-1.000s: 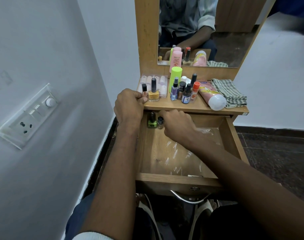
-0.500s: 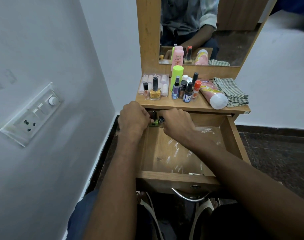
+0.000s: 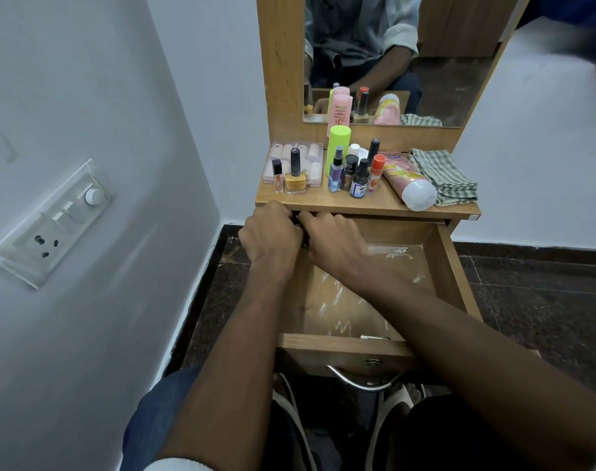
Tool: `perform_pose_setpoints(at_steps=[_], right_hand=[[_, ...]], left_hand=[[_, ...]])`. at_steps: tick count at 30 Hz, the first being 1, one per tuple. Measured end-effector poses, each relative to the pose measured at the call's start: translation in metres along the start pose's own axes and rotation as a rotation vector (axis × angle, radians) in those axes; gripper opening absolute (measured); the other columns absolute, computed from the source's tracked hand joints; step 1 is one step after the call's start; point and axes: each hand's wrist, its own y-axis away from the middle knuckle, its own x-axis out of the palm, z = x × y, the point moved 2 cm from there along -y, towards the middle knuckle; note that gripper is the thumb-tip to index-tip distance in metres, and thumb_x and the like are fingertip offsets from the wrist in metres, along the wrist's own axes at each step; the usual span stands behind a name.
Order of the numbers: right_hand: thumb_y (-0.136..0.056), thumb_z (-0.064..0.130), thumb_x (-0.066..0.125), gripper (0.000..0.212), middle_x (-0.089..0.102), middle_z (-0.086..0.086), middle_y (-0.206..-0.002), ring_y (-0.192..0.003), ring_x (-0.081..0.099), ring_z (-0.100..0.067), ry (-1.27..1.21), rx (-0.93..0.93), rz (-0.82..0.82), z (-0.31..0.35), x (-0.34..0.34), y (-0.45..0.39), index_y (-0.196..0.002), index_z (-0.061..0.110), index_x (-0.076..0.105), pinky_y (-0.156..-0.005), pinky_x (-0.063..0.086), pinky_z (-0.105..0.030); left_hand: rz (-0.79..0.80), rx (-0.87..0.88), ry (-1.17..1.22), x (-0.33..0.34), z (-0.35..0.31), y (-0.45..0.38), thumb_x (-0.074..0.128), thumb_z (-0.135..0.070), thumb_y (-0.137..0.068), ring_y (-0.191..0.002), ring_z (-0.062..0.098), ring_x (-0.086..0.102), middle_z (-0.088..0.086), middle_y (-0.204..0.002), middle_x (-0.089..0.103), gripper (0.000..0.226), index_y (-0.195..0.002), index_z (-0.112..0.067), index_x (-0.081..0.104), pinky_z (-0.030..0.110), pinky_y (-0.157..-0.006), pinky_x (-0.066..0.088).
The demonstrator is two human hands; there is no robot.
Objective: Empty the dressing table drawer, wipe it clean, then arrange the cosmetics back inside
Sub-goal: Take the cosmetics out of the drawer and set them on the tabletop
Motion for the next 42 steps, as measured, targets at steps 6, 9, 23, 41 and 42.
perform_pose_setpoints(at_steps=[6,9,23,41,42], right_hand=[[-0.095,0.013,0.068,0.039,0.069,-0.013,-0.115,-0.104,0.069,-0.036,-0.035,0.004,-0.003,0.003,0.002,0.000,-0.131,0.013,0.052,-0.066,0.041,-0.038],[-0.095,0.017,0.068,0.034,0.071,-0.010,-0.109,-0.100,0.069,-0.034,-0.089,0.016,-0.029,0.001,0.000,0.001,-0.127,0.015,0.054,-0.065,0.042,-0.038],[-0.082,0.013,0.075,0.017,0.068,0.004,-0.083,-0.078,0.062,-0.014,-0.492,0.174,-0.348,-0.053,-0.062,0.029,-0.096,0.017,0.067,-0.071,0.057,-0.037],[-0.089,0.016,0.074,0.018,0.072,-0.005,-0.099,-0.086,0.064,-0.022,-0.311,0.048,-0.542,-0.053,-0.067,0.009,-0.106,0.012,0.069,-0.073,0.056,-0.042],[-0.089,0.016,0.074,0.018,0.072,-0.005,-0.099,-0.086,0.064,-0.022,-0.303,0.049,-0.544,-0.054,-0.066,0.008,-0.106,0.011,0.070,-0.072,0.056,-0.042]], left_hand=[[-0.001,0.039,-0.035,0.000,0.000,-0.001,0.070,-0.028,-0.092,-0.096,0.031,0.070,0.007,-0.103,0.074,0.017,-0.105,-0.020,0.078,0.040,-0.080,0.060],[0.009,0.072,-0.046,-0.003,0.000,-0.002,0.072,-0.028,-0.089,-0.088,0.029,0.067,0.007,-0.096,0.072,0.019,-0.102,-0.016,0.078,0.040,-0.076,0.060],[0.005,0.379,0.438,-0.062,-0.009,0.000,0.090,-0.032,-0.079,-0.064,0.005,0.068,-0.006,-0.073,0.078,0.017,-0.092,-0.020,0.088,0.022,-0.060,0.050],[-0.240,0.362,0.365,-0.051,-0.042,-0.010,0.076,-0.035,-0.091,-0.083,0.024,0.074,0.001,-0.088,0.082,0.022,-0.108,-0.025,0.085,0.039,-0.077,0.062],[-0.241,0.360,0.362,-0.050,-0.042,-0.010,0.077,-0.035,-0.091,-0.083,0.024,0.074,0.001,-0.088,0.082,0.022,-0.108,-0.024,0.084,0.038,-0.076,0.062]])
